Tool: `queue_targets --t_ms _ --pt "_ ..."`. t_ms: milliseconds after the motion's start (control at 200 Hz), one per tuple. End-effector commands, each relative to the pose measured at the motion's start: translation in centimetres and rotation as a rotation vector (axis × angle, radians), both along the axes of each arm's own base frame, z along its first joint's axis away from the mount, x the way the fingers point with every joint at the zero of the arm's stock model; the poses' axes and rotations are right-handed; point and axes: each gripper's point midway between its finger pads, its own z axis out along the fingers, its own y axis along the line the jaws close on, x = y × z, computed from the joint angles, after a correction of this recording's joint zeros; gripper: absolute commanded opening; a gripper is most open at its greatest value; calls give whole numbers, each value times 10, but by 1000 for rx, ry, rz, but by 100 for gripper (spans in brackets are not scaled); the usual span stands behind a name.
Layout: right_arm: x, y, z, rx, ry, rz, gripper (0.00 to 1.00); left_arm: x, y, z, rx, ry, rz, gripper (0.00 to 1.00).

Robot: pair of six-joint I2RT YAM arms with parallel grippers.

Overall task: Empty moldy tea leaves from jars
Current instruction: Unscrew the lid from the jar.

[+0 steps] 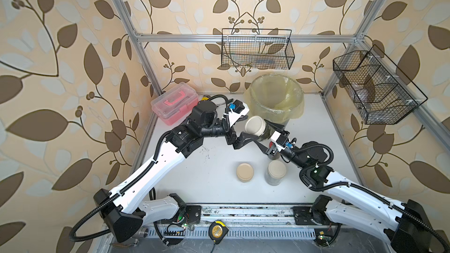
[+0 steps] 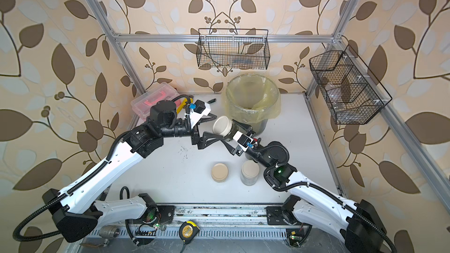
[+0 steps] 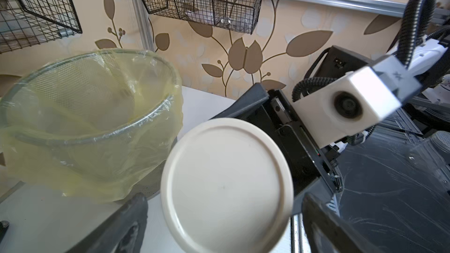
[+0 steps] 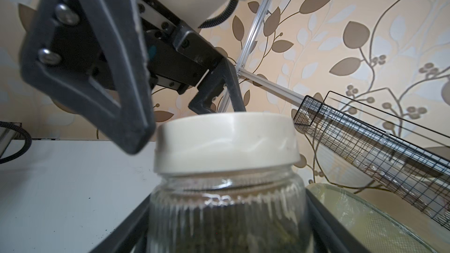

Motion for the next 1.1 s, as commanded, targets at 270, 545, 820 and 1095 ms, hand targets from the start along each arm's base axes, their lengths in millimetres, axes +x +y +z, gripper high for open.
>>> queue_targets --t_ms 270,545,820,1095 --pt "-15 4 20 35 -72 66 28 -8 -13 17 -60 9 -90 83" --pt "1 0 16 21 -62 -20 27 9 -19 22 -103 174 1 75" --pt "48 -17 1 -105 -122 -358 25 87 22 2 -207 705 705 66" --pt "46 -14 3 -98 -141 -367 25 82 14 24 -317 833 681 66"
